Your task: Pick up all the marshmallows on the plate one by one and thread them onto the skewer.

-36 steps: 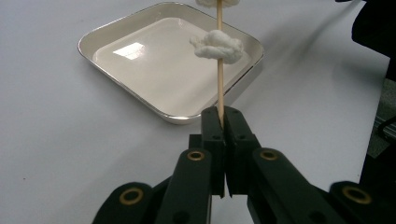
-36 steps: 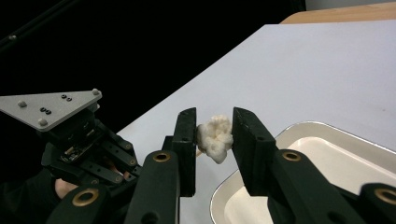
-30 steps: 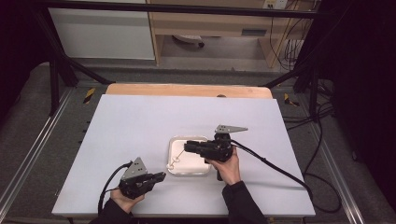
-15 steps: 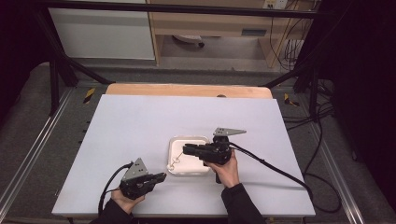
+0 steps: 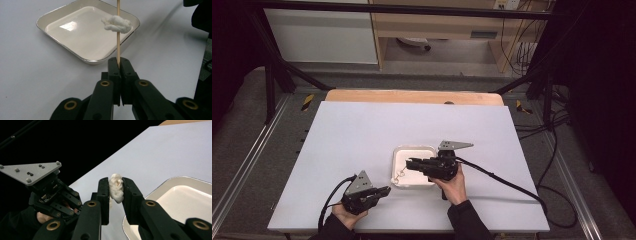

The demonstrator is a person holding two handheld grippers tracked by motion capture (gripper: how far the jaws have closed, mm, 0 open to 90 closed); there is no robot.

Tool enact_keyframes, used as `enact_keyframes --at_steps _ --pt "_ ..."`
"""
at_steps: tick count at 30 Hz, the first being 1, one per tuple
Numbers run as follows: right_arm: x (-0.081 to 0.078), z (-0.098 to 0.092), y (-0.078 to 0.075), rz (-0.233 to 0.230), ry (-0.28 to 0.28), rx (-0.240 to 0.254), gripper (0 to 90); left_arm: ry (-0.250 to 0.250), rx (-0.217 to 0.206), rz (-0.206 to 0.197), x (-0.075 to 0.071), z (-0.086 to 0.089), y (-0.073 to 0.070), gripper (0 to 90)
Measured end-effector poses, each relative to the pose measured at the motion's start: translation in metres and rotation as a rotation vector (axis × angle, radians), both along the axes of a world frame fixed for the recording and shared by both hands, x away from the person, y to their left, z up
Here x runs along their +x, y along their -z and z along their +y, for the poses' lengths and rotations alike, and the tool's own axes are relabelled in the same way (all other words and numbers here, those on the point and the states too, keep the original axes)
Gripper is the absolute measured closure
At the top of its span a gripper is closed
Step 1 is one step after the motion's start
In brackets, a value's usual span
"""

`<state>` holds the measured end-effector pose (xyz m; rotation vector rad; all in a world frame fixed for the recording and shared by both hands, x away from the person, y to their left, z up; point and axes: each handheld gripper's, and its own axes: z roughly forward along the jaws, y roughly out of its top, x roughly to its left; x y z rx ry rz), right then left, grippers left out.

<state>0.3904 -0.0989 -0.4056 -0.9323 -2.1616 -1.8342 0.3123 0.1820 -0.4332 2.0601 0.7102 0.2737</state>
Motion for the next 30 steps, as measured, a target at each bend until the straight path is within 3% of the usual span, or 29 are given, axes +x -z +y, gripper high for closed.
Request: enact_keyframes --at_steps 12,14,15,16,17,19,25,30 --pt "-0.003 0.003 0.004 0.010 -0.017 0.002 78.9 0.002 0.006 0.001 -0.001 -0.002 0.001 88.4" --pt "-0.003 0.005 0.007 0.045 -0.055 -0.013 79.1 0.011 -0.060 -0.016 -0.001 -0.001 -0.003 88.4" --pt "-0.004 0.011 0.012 0.065 -0.091 -0.042 79.0 -0.004 -0.053 -0.031 -0.001 -0.003 -0.007 88.3" --pt "-0.008 0.017 0.016 0.049 -0.091 -0.079 78.7 -0.016 -0.028 -0.049 -0.002 -0.006 -0.007 88.3" --pt "-0.010 0.021 0.018 0.017 -0.089 -0.084 78.5 -0.019 -0.029 -0.046 -0.001 -0.006 -0.005 88.1" --pt "-0.009 0.024 0.021 0.024 -0.092 -0.045 77.7 -0.024 -0.044 -0.020 0.000 -0.004 -0.003 88.2" --pt "-0.008 0.022 0.017 0.011 -0.083 -0.050 73.1 -0.023 -0.046 -0.022 0.001 -0.003 -0.003 88.3" --pt "-0.009 0.019 0.012 -0.022 -0.052 -0.071 56.3 -0.038 -0.052 -0.016 0.002 0.000 -0.003 88.3"
